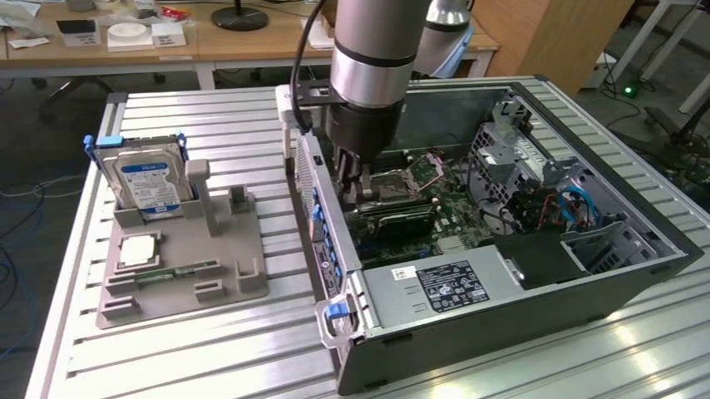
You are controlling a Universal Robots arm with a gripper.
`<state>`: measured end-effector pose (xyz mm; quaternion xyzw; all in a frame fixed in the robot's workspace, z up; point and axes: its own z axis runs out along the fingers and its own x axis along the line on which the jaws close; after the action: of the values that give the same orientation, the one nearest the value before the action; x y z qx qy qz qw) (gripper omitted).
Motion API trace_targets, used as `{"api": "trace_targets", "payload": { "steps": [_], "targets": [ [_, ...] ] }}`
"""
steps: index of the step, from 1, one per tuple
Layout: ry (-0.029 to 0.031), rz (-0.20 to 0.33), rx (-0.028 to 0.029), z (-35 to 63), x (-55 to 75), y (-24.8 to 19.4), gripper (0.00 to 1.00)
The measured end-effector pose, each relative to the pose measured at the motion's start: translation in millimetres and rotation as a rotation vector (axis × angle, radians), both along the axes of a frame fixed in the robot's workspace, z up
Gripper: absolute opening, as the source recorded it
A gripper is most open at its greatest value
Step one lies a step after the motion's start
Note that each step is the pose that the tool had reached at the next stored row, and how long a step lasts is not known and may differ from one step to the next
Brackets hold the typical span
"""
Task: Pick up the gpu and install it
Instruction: 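Press down on the gpu until it lock into place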
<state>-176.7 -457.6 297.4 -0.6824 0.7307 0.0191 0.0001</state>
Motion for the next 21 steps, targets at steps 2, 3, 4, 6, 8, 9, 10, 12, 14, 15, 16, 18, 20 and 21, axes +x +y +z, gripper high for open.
{"api": "trace_targets", "payload": {
  "steps": [2,3,4,6,8,9,10,12,14,15,16,18,20,21],
  "targets": [
    [0.0017,0.0,0.0002,2.3,0.0,0.9,0.11],
    [0.0022,0.0,0.0001,2.6,0.0,1.2,0.11],
    [0.0028,0.0,0.0002,2.7,0.0,1.4,0.11],
    [0.0043,0.001,0.0,3.4,0.0,1.7,0.11],
    [0.0061,0.001,0.0001,5.1,-0.1,1.9,0.11],
    [0.0067,0.001,0.0002,5.2,-0.1,1.9,0.11],
    [0.0069,0.001,0.0002,5.2,-0.1,1.9,0.11],
    [0.009,0.001,0.0002,5.3,-0.1,1.8,0.11],
    [0.0114,0.001,-0.0001,5.4,-0.2,1.8,0.11],
    [0.0122,0.002,-0.0001,5.4,-0.3,1.8,0.11],
    [0.0129,0.002,-0.0001,5.2,-0.3,1.8,0.11],
    [0.0151,0.002,0.0,4.8,-0.6,1.8,0.11],
    [0.0174,0.003,0.0,4.5,-0.8,1.8,0.11],
    [0.0185,0.003,0.0,4.3,-0.9,1.8,0.11]
  ]
}}
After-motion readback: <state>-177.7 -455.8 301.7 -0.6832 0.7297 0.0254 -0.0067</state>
